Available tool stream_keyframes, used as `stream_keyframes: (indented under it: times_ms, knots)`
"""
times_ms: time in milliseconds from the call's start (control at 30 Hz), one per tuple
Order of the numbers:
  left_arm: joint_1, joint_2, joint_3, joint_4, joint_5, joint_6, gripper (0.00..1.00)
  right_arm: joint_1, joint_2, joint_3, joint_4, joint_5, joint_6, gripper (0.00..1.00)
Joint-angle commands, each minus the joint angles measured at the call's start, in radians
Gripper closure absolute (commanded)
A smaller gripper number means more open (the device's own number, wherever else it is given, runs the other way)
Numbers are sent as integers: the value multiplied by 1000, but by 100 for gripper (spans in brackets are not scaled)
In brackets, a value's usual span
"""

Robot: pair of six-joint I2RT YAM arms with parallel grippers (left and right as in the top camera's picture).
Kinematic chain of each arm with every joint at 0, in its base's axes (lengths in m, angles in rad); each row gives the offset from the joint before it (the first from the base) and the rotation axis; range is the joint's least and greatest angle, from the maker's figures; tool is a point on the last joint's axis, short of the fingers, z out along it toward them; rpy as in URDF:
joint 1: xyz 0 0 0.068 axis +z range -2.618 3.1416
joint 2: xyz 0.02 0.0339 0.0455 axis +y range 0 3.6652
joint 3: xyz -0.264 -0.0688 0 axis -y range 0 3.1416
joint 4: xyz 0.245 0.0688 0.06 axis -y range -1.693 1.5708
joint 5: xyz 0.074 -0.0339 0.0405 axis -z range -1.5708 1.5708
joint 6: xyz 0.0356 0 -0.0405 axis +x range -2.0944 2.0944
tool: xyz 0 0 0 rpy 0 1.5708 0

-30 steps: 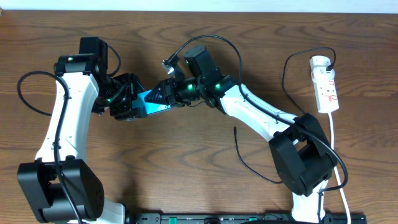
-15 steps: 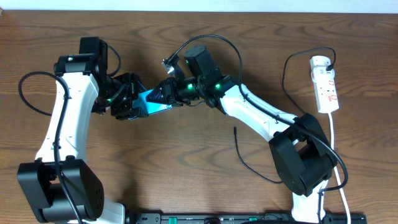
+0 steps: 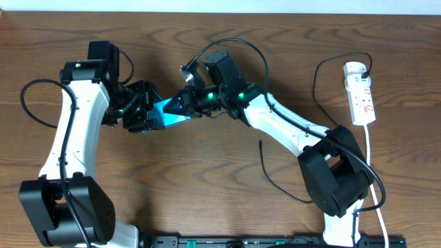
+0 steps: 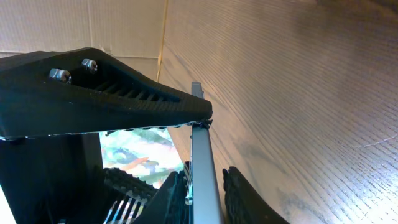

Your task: Plug charger to phone and switch on socket

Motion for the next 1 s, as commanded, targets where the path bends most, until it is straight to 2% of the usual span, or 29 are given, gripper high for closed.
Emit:
stream_keyframes:
  times_ms: [0,167,633,900,967]
  knots:
    - [-2,-19,26,-6,9,0,93,4,-8,13,0,-1,1,81]
    - [-2,-19,26,-6,1,2,93,4,-8,13,0,-1,0,82]
    - [-2,-19,26,-6,0,2,93,4,-8,13,0,-1,0,99]
    - [-2,-19,26,-6,0,6,93,4,-8,13,0,0,0,99]
    - [0,-19,26,3,1,28,89,3,-8,13,0,0,0,99]
